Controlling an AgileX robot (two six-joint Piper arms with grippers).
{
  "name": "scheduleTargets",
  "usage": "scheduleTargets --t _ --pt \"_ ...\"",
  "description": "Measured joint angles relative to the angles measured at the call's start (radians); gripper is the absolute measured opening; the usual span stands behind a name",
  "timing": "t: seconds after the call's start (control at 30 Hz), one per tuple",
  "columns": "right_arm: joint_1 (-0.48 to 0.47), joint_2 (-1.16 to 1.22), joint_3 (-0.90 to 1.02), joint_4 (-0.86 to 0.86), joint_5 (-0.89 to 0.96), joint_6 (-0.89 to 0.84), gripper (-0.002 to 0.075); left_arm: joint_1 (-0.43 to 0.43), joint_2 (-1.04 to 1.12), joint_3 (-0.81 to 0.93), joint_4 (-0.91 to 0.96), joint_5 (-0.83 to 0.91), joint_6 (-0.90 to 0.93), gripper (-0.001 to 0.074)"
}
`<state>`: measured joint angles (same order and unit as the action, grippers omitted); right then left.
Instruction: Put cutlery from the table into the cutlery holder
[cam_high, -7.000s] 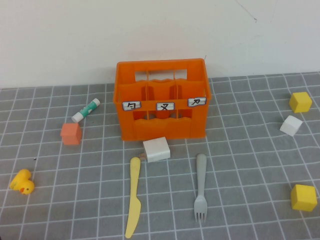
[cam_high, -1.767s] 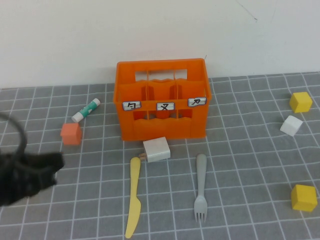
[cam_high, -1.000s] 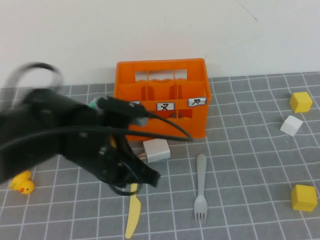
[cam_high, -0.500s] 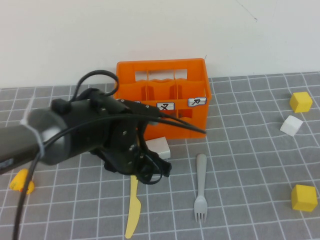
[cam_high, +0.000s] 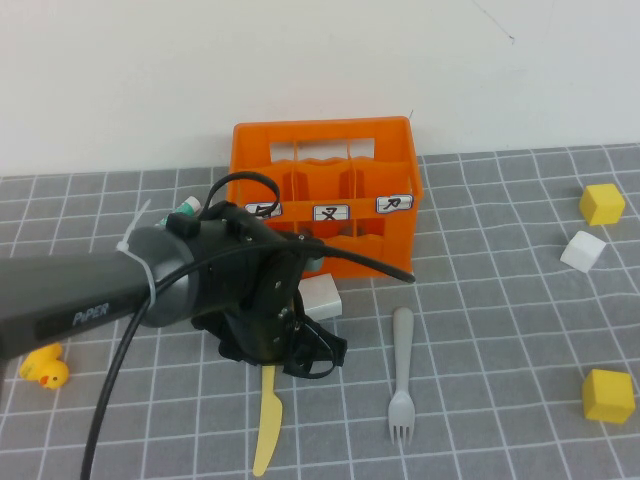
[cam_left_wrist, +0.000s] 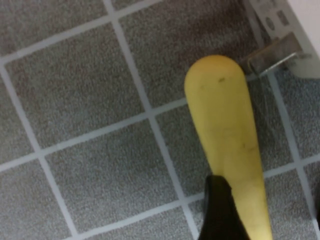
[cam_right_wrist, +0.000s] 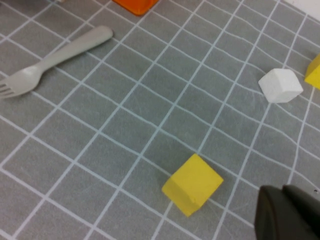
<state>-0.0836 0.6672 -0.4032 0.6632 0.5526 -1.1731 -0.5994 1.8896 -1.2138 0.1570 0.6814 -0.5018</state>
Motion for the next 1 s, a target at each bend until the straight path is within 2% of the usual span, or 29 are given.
scheduleTargets --t 0.43,0.7,1.0 --pt "0.000 0.000 0.000 0.002 0.004 0.000 -0.0003 0.000 0.002 -0.002 0.004 -0.004 -0.035 0.0367" --pt "0.000 0.000 0.000 0.002 0.006 0.000 -0.0003 0.009 0.007 -0.002 0.051 -0.031 -0.156 0.0367" --pt "0.000 0.000 0.000 0.014 0.008 0.000 -0.0003 0.051 0.007 -0.002 -0.012 -0.044 -0.129 0.0359"
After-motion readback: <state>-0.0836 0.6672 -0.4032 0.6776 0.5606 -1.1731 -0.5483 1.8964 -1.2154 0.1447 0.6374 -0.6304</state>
